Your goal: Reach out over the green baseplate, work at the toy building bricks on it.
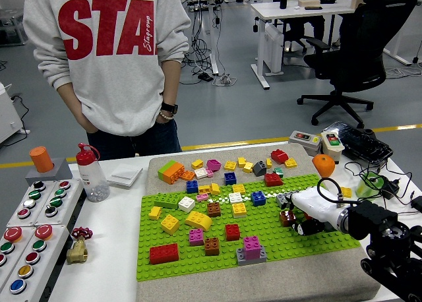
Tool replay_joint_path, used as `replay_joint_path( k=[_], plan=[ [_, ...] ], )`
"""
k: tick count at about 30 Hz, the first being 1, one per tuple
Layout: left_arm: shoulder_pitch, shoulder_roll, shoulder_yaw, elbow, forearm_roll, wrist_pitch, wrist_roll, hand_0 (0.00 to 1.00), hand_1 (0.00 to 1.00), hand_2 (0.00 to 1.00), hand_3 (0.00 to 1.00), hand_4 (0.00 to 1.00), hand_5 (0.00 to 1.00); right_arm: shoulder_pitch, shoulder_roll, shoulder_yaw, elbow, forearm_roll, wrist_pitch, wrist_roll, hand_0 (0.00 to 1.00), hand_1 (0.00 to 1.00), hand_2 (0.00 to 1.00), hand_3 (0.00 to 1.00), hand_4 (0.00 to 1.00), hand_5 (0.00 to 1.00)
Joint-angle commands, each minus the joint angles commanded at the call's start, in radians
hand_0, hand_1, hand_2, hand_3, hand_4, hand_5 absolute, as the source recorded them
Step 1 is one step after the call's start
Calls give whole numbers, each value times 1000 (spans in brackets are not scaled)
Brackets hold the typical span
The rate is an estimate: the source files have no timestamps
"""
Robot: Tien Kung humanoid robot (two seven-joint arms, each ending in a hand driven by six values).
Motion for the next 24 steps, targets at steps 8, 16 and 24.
replay_joint_path(
  k=[8, 16, 24],
  plan=[
    [-1, 0, -1, 0, 1, 1, -1, 656, 621, 626, 445, 356, 998, 2, 8, -8, -14, -3, -5, -3, 785, 684, 674, 723, 561, 314],
    [-4, 0, -3, 0, 7, 0, 0, 656, 620, 625, 444, 357, 998, 5, 14, -9, -25, -9, -6, -6, 787, 684, 673, 718, 560, 315],
    [-8, 2, -6, 0, 12, -3, 2, 656, 621, 624, 441, 356, 998, 6, 17, -2, -33, -14, -4, -8, 788, 685, 673, 716, 551, 314]
  ],
)
